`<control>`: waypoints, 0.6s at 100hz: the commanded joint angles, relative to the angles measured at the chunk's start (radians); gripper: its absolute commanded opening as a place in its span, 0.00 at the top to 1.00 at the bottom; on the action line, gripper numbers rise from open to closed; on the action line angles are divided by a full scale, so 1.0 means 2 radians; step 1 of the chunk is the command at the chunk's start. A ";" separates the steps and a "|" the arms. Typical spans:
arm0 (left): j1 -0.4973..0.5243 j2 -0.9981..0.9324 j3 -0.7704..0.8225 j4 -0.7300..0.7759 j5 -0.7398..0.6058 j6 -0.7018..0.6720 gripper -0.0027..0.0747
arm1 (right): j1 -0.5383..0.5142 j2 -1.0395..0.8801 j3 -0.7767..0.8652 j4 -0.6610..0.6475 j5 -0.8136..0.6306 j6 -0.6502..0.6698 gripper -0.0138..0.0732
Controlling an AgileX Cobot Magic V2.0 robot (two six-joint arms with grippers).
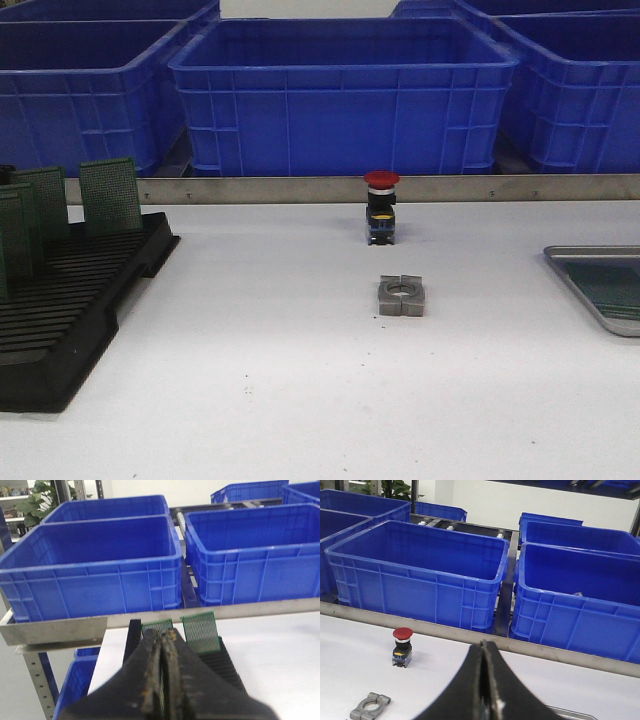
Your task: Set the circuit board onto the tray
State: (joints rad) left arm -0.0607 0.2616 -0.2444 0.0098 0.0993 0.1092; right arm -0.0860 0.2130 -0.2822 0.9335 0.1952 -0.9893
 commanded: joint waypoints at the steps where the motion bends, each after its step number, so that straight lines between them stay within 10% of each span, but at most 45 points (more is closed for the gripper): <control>1: 0.002 -0.026 0.016 0.011 -0.034 -0.016 0.99 | 0.001 0.002 -0.013 0.008 -0.027 -0.003 0.92; 60: 0.003 -0.149 0.144 0.050 -0.067 -0.018 0.99 | 0.001 0.002 -0.013 0.008 -0.027 -0.003 0.92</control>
State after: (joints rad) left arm -0.0607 -0.0042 0.0056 0.0918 0.0775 0.0853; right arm -0.0860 0.2130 -0.2822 0.9335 0.1935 -0.9893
